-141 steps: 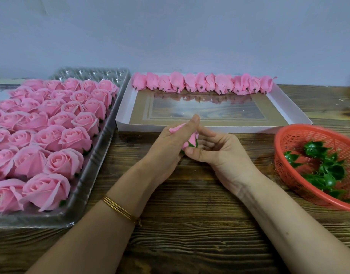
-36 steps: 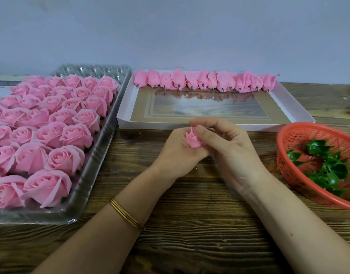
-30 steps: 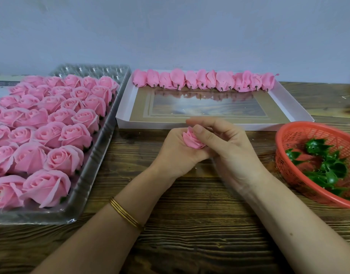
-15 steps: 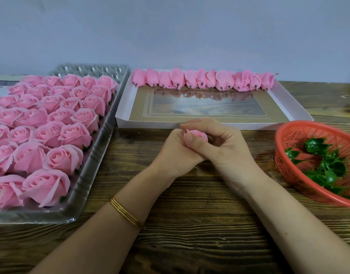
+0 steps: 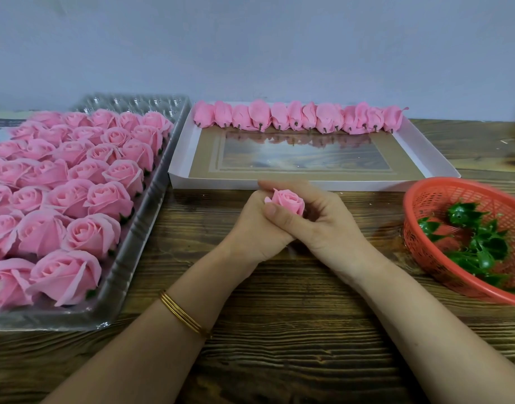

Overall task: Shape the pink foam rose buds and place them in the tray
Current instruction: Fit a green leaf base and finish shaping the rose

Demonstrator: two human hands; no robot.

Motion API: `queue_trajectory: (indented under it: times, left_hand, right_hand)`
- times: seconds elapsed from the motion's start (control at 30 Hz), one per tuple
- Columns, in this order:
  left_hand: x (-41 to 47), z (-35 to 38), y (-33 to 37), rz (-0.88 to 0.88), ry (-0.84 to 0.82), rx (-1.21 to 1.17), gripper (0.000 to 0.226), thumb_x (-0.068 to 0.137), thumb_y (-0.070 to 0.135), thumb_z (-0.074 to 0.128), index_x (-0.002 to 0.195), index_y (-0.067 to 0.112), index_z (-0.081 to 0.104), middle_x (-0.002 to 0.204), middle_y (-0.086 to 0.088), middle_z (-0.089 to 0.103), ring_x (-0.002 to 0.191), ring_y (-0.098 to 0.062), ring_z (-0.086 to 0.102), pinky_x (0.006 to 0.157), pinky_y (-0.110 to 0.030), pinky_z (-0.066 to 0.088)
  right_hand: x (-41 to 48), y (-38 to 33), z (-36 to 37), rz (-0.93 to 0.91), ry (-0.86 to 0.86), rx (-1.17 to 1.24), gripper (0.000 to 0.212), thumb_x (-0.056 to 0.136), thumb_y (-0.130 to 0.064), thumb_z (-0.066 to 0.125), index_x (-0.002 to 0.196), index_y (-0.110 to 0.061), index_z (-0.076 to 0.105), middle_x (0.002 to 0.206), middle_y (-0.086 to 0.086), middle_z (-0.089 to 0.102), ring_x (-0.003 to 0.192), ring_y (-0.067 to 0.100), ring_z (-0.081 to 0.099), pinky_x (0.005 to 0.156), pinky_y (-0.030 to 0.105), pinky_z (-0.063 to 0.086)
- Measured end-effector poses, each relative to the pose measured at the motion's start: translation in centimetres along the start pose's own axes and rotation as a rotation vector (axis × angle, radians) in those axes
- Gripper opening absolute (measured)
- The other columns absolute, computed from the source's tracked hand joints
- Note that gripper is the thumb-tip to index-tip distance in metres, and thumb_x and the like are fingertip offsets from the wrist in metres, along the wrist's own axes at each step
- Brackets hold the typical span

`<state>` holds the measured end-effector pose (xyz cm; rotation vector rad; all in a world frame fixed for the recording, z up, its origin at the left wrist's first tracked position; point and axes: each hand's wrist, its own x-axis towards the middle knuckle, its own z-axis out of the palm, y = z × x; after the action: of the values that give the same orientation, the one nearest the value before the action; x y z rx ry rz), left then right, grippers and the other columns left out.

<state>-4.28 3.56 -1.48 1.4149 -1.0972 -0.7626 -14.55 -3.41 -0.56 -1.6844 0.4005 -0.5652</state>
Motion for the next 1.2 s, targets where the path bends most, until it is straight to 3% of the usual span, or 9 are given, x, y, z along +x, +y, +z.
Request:
queue_trajectory:
  times: [0.1,0.3,0.43,0.53,0.6,0.77,0.9,0.97,1.2]
  left_hand:
    - [-0.3,0.1,0.4,-0.013,-0.001,-0.012,0.008,0.09,-0.004,0.06,0.093,-0.009,0.065,0.092,-0.026,0.067,0.089,-0.031,0.066,0.074,-0.044,0.055]
    - [-0.7,0.3,1.3,-0.061,0.025,-0.093,0.005,0.085,-0.012,0.061,0.086,-0.008,0.065,0.096,-0.033,0.064,0.094,-0.043,0.063,0.08,-0.061,0.052]
    - [-0.5,0.5,1.4,-0.089,0.09,-0.098,0.015,0.078,-0.013,0.068,0.093,-0.009,0.066,0.096,-0.031,0.066,0.095,-0.042,0.065,0.086,-0.054,0.054]
    - [-0.2,0.5,0.8,-0.063,0.116,-0.043,0.03,0.073,-0.014,0.067,0.063,0.014,0.067,0.065,-0.013,0.063,0.067,-0.022,0.058,0.067,-0.034,0.049]
    - [-0.2,0.5,0.4,-0.057,0.114,0.006,0.04,0.071,-0.012,0.069,0.054,0.023,0.062,0.056,0.006,0.06,0.059,-0.01,0.055,0.059,-0.027,0.047]
    - [0.0,0.8,-0.3,-0.052,0.101,0.095,0.014,0.073,0.014,0.078,0.086,0.015,0.074,0.084,-0.001,0.075,0.083,-0.017,0.071,0.079,-0.044,0.058]
    - [-0.2,1.0,0.0,-0.024,0.129,0.201,0.014,0.07,0.029,0.064,0.062,0.04,0.067,0.063,0.017,0.067,0.067,-0.002,0.064,0.063,-0.025,0.05]
    - [-0.1,1.1,0.3,-0.028,0.145,0.266,0.019,0.071,0.033,0.058,0.062,0.048,0.066,0.064,0.016,0.067,0.067,-0.003,0.064,0.063,-0.029,0.053]
    - [-0.3,1.2,0.5,-0.058,0.175,0.314,0.017,0.081,0.025,0.064,0.064,0.028,0.065,0.07,0.007,0.069,0.073,-0.008,0.067,0.071,-0.037,0.058]
  right_hand:
    - [0.0,-0.1,-0.1,0.035,-0.046,-0.04,0.053,0.076,-0.041,0.065,0.127,-0.025,0.062,0.111,0.002,0.067,0.099,0.005,0.062,0.089,0.023,0.047]
    - [0.1,0.0,-0.8,0.107,-0.073,0.031,0.06,0.072,-0.035,0.073,0.13,-0.027,0.06,0.102,-0.009,0.065,0.082,-0.002,0.06,0.075,0.018,0.043]
    - [0.4,-0.3,-1.4,0.124,0.012,0.338,0.043,0.074,-0.02,0.068,0.116,-0.013,0.068,0.108,0.008,0.071,0.103,0.018,0.066,0.091,0.028,0.05]
    - [0.5,-0.6,-1.5,0.078,0.129,0.461,0.029,0.076,-0.023,0.071,0.102,-0.011,0.072,0.092,0.005,0.071,0.091,0.016,0.063,0.082,0.025,0.051]
    - [0.4,-0.8,-1.2,0.027,0.213,0.405,0.025,0.075,-0.028,0.072,0.094,-0.012,0.074,0.088,0.001,0.072,0.088,0.013,0.063,0.082,0.025,0.049]
    - [0.1,-0.6,0.5,-0.093,0.325,0.158,0.005,0.081,-0.017,0.072,0.082,-0.013,0.075,0.082,0.003,0.073,0.081,0.01,0.066,0.08,0.026,0.052]
    - [0.1,-0.3,0.8,-0.199,0.331,-0.027,0.016,0.082,-0.008,0.073,0.074,-0.022,0.072,0.081,-0.004,0.071,0.08,0.006,0.065,0.08,0.026,0.05]
    - [0.0,-0.3,0.9,-0.203,0.326,-0.068,0.015,0.081,-0.009,0.073,0.075,-0.023,0.072,0.084,-0.002,0.072,0.082,0.01,0.067,0.082,0.03,0.052]
    - [-0.2,-0.4,1.2,-0.113,0.312,-0.084,0.017,0.075,-0.012,0.082,0.088,-0.017,0.073,0.087,-0.002,0.073,0.084,0.008,0.068,0.081,0.022,0.052]
